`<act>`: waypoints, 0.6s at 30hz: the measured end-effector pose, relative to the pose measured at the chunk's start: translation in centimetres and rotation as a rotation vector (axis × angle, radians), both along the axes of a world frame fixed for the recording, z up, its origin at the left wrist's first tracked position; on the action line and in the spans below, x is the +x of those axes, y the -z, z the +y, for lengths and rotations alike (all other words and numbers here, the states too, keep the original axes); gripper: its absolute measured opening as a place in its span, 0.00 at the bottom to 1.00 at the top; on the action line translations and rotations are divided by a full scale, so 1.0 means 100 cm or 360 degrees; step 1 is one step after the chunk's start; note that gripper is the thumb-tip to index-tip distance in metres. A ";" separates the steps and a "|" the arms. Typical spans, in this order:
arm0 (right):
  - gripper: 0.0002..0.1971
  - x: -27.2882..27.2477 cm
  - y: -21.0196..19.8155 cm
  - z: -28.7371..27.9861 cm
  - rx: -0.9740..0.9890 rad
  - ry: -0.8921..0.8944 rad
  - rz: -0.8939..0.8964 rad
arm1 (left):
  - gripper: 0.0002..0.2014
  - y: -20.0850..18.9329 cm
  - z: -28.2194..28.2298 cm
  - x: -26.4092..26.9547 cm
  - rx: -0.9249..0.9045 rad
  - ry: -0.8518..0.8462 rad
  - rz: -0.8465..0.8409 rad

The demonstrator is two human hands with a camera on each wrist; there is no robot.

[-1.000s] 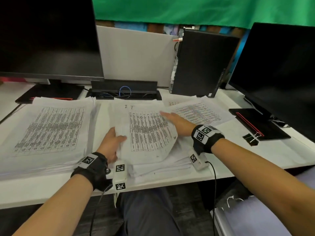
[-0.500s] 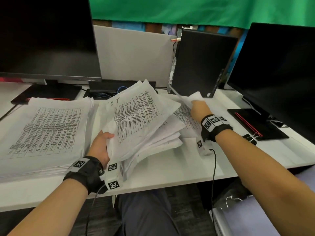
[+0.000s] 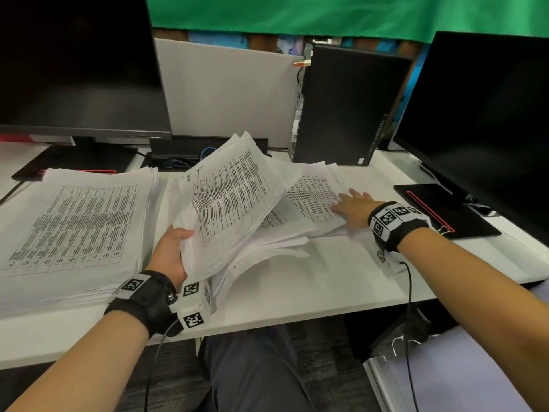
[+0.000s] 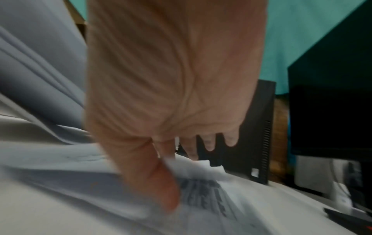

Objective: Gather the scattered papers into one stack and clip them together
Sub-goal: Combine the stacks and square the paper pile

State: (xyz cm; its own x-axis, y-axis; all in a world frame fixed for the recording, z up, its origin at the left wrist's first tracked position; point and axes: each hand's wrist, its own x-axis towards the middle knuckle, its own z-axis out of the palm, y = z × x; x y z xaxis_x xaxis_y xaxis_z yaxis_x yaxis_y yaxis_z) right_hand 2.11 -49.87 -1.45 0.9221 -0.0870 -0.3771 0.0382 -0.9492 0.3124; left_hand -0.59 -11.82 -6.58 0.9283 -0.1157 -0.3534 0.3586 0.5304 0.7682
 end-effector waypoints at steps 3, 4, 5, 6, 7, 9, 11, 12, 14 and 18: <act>0.52 0.000 0.005 0.016 0.0009 -0.0063 0.0122 | 0.20 -0.001 -0.001 0.000 0.0054 0.0015 -0.0047; 0.51 0.000 0.010 0.022 0.0073 -0.0079 0.0142 | 0.21 -0.001 -0.002 0.000 0.0060 0.0022 -0.0068; 0.48 0.000 0.015 0.027 0.0113 -0.0082 0.0132 | 0.21 0.000 -0.002 0.000 0.0075 0.0011 -0.0084; 0.47 0.001 0.020 0.029 0.0123 -0.0079 0.0103 | 0.22 0.001 -0.002 0.002 0.0094 0.0001 -0.0099; 0.46 0.000 0.023 0.031 0.0112 -0.0096 0.0056 | 0.23 0.002 -0.002 0.003 0.0129 -0.0013 -0.0109; 0.41 -0.003 0.022 0.035 0.0062 -0.0151 -0.0017 | 0.26 0.006 -0.004 0.006 0.0195 -0.0026 -0.0147; 0.36 -0.007 0.017 0.037 0.0082 -0.0095 -0.0009 | 0.26 0.006 -0.007 0.007 0.0276 -0.0043 -0.0175; 0.38 -0.010 0.014 0.037 0.0119 -0.0052 0.0024 | 0.26 0.006 -0.009 0.007 0.0318 -0.0055 -0.0175; 0.36 -0.009 0.009 0.035 0.0200 -0.0029 0.0085 | 0.26 0.005 -0.012 0.008 0.0396 -0.0070 -0.0171; 0.20 -0.009 0.005 0.037 0.0155 -0.0164 -0.0023 | 0.26 0.009 -0.015 0.006 0.0559 -0.0078 -0.0209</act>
State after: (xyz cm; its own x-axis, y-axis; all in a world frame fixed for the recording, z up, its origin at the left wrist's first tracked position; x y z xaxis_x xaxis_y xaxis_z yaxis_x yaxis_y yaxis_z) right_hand 1.21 -46.18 -1.97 0.9296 0.0448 -0.3659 0.1332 -0.9664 0.2200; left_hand 0.01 -13.27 -7.45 0.9697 0.0374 -0.2413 0.2256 0.2406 0.9440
